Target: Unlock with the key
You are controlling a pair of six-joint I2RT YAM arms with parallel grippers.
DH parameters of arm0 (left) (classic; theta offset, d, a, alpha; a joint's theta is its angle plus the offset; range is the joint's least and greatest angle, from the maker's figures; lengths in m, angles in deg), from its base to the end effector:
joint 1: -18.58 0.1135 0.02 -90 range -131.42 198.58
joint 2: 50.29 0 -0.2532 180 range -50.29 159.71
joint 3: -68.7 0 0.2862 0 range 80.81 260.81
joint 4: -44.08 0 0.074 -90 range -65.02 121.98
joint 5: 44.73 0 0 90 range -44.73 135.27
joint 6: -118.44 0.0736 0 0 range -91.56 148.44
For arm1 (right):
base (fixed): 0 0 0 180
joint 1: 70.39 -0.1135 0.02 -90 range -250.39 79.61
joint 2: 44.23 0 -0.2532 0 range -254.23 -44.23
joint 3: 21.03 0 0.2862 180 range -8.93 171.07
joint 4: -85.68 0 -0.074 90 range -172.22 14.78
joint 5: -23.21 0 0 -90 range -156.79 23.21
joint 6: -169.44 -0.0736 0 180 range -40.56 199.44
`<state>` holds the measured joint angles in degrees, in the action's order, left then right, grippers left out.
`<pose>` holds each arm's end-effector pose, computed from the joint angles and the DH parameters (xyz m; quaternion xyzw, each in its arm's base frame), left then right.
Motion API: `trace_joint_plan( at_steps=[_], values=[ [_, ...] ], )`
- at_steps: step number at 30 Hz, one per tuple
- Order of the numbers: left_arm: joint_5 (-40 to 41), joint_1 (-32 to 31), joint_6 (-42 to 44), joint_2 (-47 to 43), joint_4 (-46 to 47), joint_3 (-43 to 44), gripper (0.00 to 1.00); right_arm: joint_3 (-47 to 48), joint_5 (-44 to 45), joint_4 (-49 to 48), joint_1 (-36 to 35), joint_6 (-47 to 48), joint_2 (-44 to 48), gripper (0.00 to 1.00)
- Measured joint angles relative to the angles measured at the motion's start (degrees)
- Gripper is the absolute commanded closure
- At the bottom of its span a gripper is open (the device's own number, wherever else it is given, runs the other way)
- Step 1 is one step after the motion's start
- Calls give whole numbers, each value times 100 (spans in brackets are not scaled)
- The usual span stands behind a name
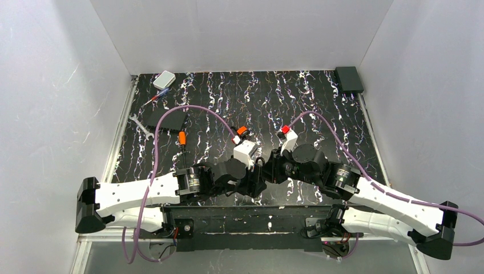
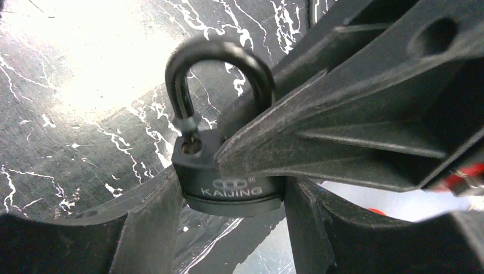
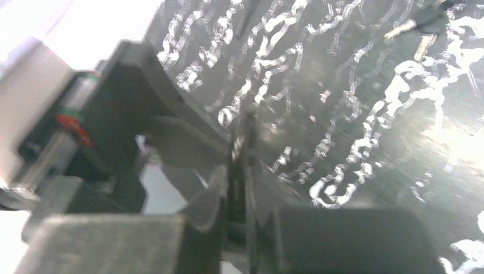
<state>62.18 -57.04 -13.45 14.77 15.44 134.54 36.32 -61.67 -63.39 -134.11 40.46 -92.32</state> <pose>0.1020 -0.3115 0.2795 0.1732 0.8328 -0.3711 0.3725 0.1255 0.2394 0.2936 -0.1526 0.8128 0.4151 0.3793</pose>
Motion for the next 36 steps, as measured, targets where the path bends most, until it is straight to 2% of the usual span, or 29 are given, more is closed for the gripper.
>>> trace_joint_plan(
  at_steps=[5, 8, 10, 14, 17, 21, 29, 36],
  values=[
    [11, -22, -20, 4, -52, 37, 100, -7, -98, -129, 2, -2, 48, 99],
    [13, -26, -33, 4, -20, 55, 92, -17, -44, -122, 0, -7, 146, 99],
    [2, -28, -31, 2, 59, 61, 84, -63, 37, -122, 0, -22, 286, 99],
    [-24, -63, -7, -20, 271, 63, 52, -166, 160, -144, -7, -111, 586, 99],
    [-50, -72, 31, -79, 367, 57, 33, -199, 236, -186, -20, -179, 741, 99],
    [59, -15, 20, -433, 658, -42, 20, -273, 378, -48, -52, -164, 951, 99],
    [122, 13, 81, -1663, 1565, -754, 13, -490, 680, 293, -52, -153, 1506, 99],
    [-188, 13, 240, -1703, 2017, -1132, 14, -535, 476, -79, -52, -103, 1882, 99]
  ],
)
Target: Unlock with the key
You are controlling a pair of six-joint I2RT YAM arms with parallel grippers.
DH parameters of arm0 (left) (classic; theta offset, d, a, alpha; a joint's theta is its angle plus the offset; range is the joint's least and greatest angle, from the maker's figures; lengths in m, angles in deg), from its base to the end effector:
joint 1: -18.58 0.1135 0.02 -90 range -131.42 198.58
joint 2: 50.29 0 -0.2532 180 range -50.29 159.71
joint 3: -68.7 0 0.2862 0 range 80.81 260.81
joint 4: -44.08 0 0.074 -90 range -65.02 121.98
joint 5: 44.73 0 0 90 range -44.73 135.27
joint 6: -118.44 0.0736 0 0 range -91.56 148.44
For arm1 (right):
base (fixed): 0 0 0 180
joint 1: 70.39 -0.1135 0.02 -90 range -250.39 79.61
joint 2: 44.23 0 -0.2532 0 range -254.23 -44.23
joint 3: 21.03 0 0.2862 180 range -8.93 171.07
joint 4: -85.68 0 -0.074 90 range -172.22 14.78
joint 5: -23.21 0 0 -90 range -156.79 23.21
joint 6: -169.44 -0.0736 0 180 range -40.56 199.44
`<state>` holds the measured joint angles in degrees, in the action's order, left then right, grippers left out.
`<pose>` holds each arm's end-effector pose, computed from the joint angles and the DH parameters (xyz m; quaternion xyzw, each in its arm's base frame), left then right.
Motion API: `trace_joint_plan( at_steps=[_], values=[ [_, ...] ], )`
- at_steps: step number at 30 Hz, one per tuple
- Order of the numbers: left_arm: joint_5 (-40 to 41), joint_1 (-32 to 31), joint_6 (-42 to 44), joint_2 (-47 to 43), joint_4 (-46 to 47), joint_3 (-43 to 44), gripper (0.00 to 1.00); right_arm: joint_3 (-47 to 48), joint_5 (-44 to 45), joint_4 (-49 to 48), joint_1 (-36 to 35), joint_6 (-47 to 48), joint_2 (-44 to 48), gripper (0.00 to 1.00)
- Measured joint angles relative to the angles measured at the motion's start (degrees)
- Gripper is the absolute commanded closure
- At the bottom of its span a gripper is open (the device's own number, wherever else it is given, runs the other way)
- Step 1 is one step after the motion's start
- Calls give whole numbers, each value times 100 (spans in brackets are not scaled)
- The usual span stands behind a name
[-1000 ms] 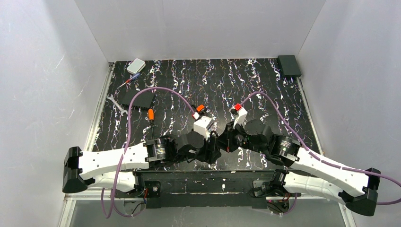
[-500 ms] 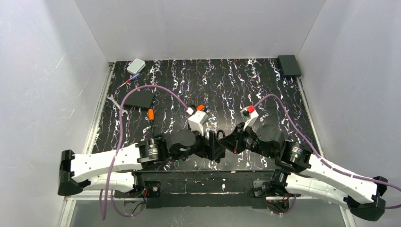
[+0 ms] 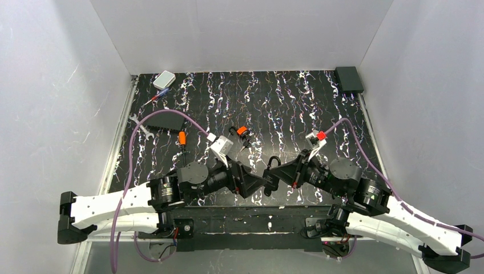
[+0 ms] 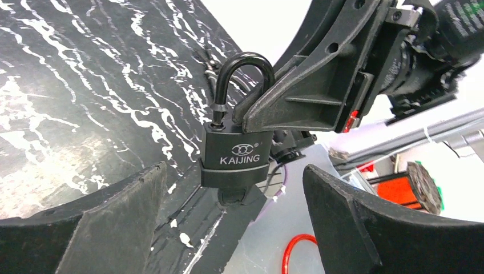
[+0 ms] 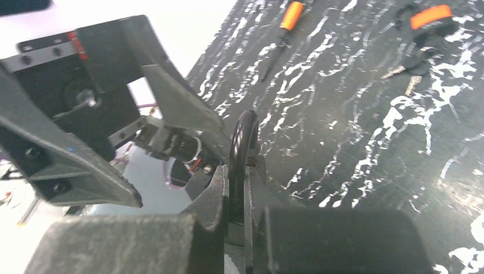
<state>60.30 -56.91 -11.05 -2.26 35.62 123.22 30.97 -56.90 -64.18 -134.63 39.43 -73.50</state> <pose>0.0886 -0.2663 0.3291 0.1339 0.7062 -0.5304 0.4496 0.1019 0.1822 0.3290 -0.1015 0.7438 0.4792 0.4548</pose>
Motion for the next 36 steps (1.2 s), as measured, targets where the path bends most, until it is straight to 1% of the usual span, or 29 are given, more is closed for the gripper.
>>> trace_joint_plan(
  at_steps=[2, 10, 13, 15, 26, 28, 30, 31, 33, 34, 36],
  values=[
    [-221, 0, 63, 13, 155, -28, 15, -125, -278, -295, 0, 59, 192, 99],
    [-1078, 0, 269, -48, 680, -72, 23, -195, -920, -765, 0, 278, 728, 99],
    [-1270, 0, 291, -39, 798, -72, 25, -192, -1086, -999, 0, 291, 780, 99],
    [-1368, 0, 289, 24, 876, -72, 29, -192, -1165, -1069, 0, 291, 778, 99],
    [-1993, 0, 192, 859, 1141, 190, 67, -192, -1272, -1163, 4, 341, 798, 99],
    [-2063, 0, 164, 866, 1156, 203, 79, -192, -1270, -1158, 7, 358, 835, 99],
    [-2103, 0, 164, 866, 1178, 210, 95, -190, -1287, -1161, 4, 358, 852, 99],
    [-2105, 0, 160, 866, 1185, 210, 100, -190, -1287, -1161, 7, 358, 861, 99],
    [-2103, 0, 151, 857, 1209, 210, 100, -190, -1285, -1163, 4, 358, 883, 99],
    [-2096, 0, 144, 846, 1217, 210, 100, -190, -1283, -1165, 4, 356, 894, 95],
    [-2046, 0, 131, 822, 1231, 208, 100, -190, -1259, -1176, 4, 354, 918, 74]
  ],
)
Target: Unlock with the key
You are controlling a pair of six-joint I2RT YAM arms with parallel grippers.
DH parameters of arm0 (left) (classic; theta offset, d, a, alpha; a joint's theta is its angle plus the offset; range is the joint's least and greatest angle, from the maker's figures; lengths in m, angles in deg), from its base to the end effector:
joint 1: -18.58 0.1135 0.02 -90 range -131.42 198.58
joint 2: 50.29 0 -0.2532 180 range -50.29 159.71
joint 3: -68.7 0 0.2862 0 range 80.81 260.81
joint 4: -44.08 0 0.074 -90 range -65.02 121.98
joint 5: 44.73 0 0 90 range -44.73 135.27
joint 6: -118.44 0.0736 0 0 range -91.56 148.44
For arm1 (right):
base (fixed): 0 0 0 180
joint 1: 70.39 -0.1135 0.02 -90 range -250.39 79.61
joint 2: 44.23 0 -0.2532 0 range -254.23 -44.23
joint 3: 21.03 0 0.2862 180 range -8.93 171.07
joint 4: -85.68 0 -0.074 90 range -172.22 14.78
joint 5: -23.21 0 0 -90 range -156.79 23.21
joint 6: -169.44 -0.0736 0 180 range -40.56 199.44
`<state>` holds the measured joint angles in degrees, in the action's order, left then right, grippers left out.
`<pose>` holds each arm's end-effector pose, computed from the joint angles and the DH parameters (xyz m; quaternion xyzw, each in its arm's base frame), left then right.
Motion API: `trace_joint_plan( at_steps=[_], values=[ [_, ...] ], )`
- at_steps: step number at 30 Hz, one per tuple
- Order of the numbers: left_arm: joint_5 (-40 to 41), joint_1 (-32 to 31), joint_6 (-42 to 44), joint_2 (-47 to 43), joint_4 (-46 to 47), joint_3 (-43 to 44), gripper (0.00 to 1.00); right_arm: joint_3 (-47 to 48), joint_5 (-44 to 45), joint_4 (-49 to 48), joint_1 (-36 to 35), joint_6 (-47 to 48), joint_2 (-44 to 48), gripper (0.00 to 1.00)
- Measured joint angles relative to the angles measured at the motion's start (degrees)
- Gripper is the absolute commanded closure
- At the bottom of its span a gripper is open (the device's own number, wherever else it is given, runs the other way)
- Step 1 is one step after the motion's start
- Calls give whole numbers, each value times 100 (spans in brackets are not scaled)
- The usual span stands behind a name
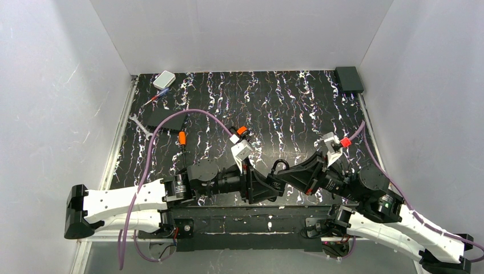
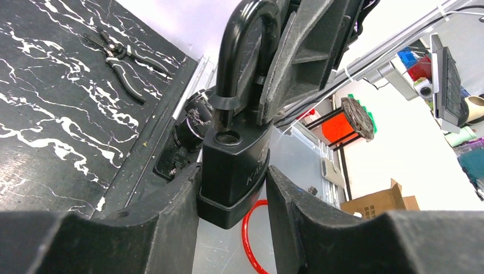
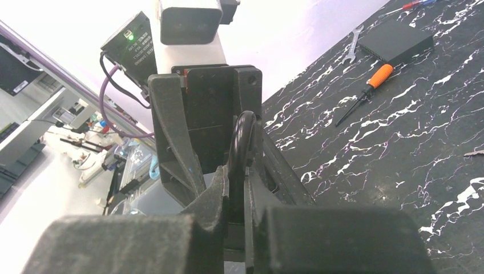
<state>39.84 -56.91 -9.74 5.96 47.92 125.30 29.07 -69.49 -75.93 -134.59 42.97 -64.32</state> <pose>0.0715 -0.3042 0.3365 0.2504 0.6332 -0.6301 0.3733 0.0728 0.1586 0.3733 -0.1691 0.6089 0.6060 0.4831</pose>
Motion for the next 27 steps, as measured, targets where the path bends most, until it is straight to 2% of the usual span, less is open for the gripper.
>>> trace_joint_plan(
  at_steps=[2, 4, 7, 9, 16, 20, 27],
  values=[
    [52, -2, -2, -31, 11, -9, 100, 2, 57, 2, 0, -37, 9, 52],
    [146, 0, -24, -50, 15, -31, 100, 20, 153, 17, -2, -57, 17, 35],
    [273, 4, -39, -55, 2, -68, 100, 114, 304, 155, -4, 33, 20, 23],
    [317, 9, -44, -55, -66, -120, 100, 247, 452, 361, -4, 81, 28, 19],
    [450, 11, -50, -52, -264, -317, 100, 802, 938, 800, -4, 393, 170, 17],
    [542, 24, -63, -35, -313, -361, 100, 859, 1158, 1032, -4, 496, 149, 22],
    [629, 37, -57, -17, -446, -361, 100, 1080, 1187, 1665, -4, 678, -531, 44]
  ],
)
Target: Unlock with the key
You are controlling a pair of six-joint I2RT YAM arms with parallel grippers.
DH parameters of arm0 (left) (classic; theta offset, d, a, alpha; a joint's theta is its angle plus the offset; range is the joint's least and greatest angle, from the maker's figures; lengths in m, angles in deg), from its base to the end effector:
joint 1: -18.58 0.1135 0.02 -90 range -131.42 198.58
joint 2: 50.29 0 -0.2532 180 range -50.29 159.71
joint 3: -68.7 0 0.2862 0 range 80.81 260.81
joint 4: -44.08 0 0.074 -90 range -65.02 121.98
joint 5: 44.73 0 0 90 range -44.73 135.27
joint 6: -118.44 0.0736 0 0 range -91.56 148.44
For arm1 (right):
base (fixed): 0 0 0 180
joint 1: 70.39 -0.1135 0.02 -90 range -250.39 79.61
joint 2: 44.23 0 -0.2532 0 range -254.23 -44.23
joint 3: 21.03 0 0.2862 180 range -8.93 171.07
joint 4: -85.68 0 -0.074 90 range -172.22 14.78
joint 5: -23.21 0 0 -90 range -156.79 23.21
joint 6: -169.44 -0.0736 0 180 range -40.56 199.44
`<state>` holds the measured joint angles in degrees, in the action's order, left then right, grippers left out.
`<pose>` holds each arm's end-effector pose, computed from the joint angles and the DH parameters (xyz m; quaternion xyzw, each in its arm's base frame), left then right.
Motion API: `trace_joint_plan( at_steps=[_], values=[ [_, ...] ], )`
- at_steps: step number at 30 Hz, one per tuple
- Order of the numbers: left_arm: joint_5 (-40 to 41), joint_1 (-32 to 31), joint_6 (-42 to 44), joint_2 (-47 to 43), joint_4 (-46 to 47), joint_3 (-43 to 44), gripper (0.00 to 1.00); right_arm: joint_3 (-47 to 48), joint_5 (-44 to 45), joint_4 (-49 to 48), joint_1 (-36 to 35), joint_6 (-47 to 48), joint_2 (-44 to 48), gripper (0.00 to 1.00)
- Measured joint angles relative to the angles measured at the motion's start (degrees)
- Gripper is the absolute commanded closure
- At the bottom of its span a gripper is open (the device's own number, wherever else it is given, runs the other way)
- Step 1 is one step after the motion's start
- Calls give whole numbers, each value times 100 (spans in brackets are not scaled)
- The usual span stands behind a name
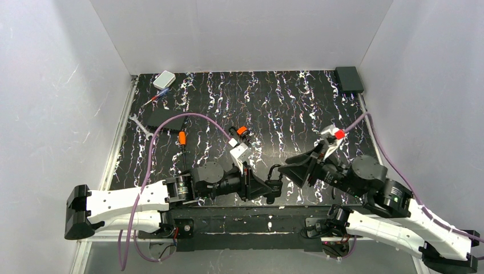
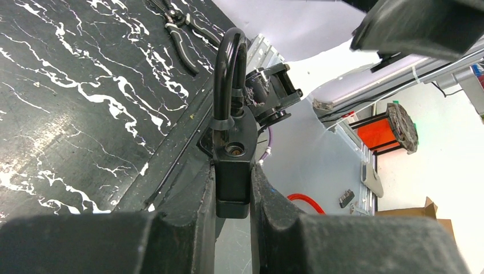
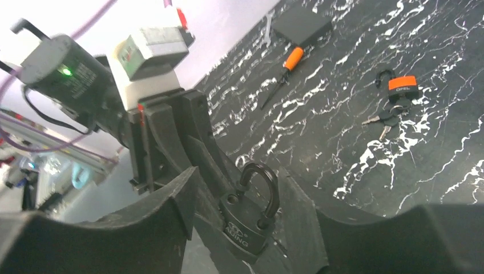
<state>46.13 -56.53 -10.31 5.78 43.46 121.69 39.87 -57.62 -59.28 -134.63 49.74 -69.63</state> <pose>0.0812 -0.3010 0.2987 0.2227 0.6947 -0.5701 0.3778 0.0849 0.1488 0.3895 -0.1542 0.6872 0.4789 0.5241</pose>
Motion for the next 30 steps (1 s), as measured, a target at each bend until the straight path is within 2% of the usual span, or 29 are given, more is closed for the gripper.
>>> trace_joint_plan(
  at_steps=[7, 20, 30],
  values=[
    [68, 4, 17, 2, -170, 0, 100, 39, -448, 140, 0, 4, -540, 48],
    [177, 33, 20, 9, -315, 0, 100, -20, -485, 254, 0, -302, -573, 49],
    [216, 37, 20, 35, -328, 24, 100, -435, -643, 131, 0, -577, -544, 42]
  ],
)
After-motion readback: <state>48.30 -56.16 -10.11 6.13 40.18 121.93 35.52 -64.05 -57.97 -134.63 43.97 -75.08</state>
